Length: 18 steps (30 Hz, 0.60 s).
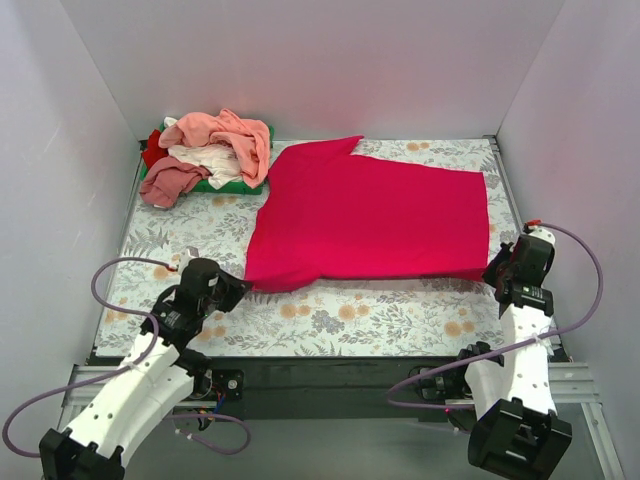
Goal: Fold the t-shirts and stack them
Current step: Flatten the tshirt out
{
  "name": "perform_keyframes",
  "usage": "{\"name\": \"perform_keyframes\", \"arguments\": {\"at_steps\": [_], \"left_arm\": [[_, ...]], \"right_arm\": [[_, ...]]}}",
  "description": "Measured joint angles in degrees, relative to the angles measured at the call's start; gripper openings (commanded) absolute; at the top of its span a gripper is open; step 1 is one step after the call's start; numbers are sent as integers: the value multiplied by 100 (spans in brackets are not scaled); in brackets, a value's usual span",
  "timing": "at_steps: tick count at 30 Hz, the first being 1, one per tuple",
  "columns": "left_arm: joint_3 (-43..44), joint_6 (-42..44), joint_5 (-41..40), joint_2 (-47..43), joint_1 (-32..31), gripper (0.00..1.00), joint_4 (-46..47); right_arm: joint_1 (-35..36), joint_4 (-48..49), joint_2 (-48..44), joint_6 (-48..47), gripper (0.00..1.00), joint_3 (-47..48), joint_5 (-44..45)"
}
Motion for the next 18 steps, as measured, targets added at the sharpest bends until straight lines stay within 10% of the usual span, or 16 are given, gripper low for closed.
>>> {"name": "perform_keyframes", "arguments": {"at_steps": [15,18], "left_arm": [[184,-330,387,-730,-9,0,-1126],[81,-380,409,-761,-9,27,-1344]], "right_arm": [[0,-946,-240,247,11,522,752],[0,-1060,-155,345,15,511,804]]}}
